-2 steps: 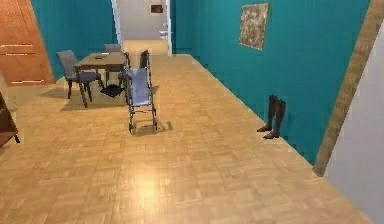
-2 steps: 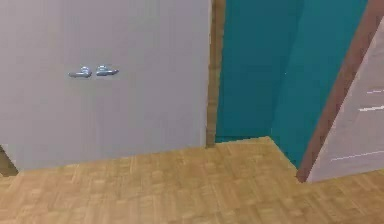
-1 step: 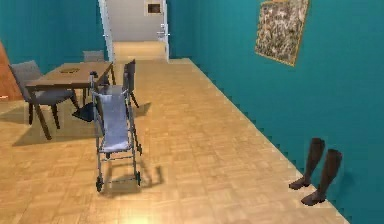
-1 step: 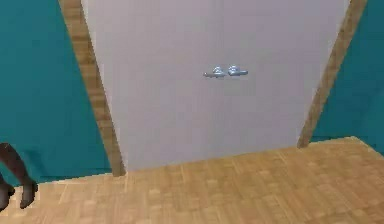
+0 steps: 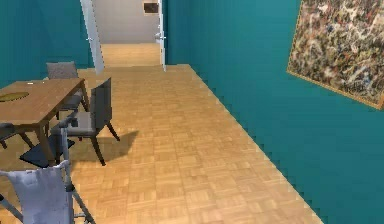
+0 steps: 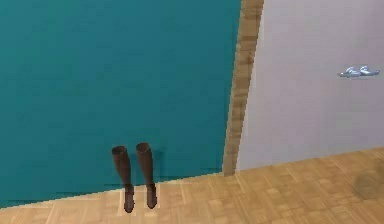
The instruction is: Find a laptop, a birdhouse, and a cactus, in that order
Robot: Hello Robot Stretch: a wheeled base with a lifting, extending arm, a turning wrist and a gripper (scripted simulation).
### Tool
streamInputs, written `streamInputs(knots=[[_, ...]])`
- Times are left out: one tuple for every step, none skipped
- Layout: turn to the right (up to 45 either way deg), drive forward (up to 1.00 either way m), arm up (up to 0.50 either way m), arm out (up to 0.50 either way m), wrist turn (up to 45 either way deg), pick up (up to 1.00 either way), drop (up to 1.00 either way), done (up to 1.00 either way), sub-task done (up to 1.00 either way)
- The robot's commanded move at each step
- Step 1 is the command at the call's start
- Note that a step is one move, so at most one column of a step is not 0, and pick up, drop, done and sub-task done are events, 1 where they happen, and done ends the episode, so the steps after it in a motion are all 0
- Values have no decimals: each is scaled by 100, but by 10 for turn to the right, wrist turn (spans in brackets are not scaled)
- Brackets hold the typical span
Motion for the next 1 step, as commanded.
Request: streamInputs(knots=[[-60, 0, 0, 0, 0, 0, 0, 0, 0]])
